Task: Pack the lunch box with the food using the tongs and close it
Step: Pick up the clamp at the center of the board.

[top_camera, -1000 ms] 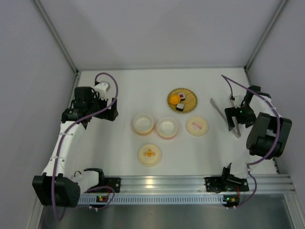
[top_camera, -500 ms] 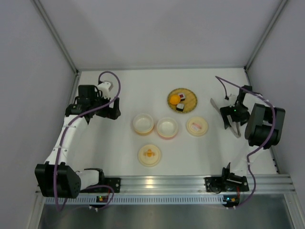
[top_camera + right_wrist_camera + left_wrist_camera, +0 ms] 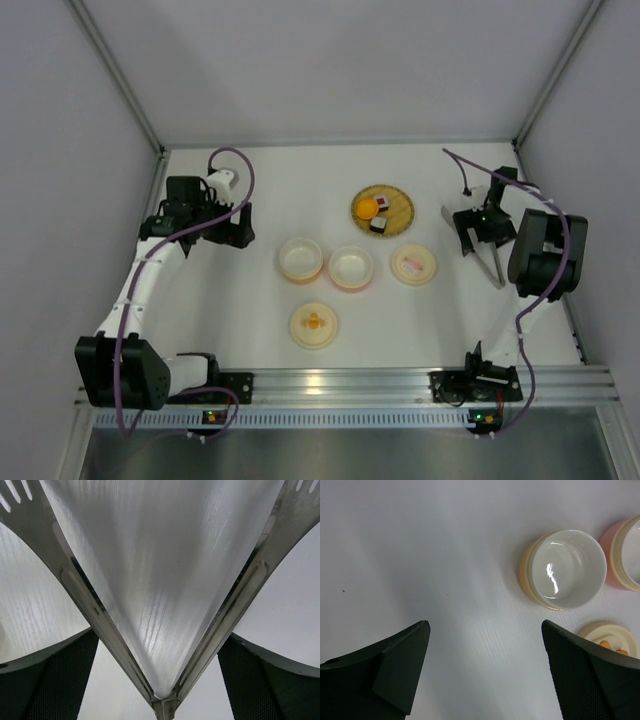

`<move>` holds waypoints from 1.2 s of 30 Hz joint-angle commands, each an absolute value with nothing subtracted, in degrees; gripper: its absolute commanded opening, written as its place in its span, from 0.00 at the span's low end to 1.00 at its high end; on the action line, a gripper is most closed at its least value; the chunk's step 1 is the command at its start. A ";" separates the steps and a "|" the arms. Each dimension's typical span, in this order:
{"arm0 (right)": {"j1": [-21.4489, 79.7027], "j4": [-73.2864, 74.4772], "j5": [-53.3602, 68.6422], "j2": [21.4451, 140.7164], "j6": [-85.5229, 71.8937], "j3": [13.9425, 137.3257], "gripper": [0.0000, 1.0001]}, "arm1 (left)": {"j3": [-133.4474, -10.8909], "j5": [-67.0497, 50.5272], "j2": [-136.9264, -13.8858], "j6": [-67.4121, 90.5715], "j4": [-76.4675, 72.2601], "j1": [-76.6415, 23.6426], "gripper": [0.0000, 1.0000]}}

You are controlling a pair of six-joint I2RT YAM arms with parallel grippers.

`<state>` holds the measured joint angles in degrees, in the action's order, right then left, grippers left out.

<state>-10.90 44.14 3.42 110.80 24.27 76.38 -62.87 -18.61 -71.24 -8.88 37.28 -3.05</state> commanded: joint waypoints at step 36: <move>-12.74 40.34 7.29 110.30 27.33 70.58 0.94 | -66.09 -20.04 -70.40 -7.56 35.68 -2.81 0.98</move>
